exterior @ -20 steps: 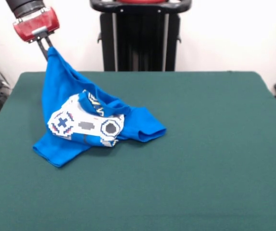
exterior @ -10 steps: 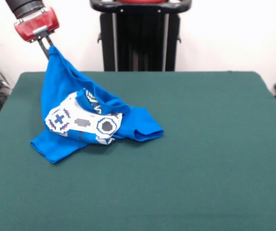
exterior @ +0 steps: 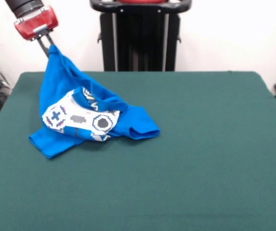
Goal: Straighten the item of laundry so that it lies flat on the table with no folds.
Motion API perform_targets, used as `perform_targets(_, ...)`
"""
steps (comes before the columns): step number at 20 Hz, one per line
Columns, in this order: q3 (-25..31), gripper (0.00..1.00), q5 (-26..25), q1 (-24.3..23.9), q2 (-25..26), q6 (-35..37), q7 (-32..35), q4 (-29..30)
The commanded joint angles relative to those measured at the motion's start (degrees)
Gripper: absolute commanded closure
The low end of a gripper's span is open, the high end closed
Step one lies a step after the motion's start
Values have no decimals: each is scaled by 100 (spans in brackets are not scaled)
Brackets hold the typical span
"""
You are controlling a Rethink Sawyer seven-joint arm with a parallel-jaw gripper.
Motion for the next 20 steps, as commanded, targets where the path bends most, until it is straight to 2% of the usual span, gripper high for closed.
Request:
perform_targets(1, 53, 0, -155, 325, 148, 697, -1721, 129)
perform_targets(13, 123, 0, -154, 397, -14, 845, -1637, 146)
perform_targets(15, 404, 0, 102, 437, -347, 929, -1409, 260)
perform_targets(16, 672, 0, 364, 486, -751, 1084, -1221, 329)
perform_targets(20, 1452, 0, 1211, 626, -1554, 1242, -428, 541)
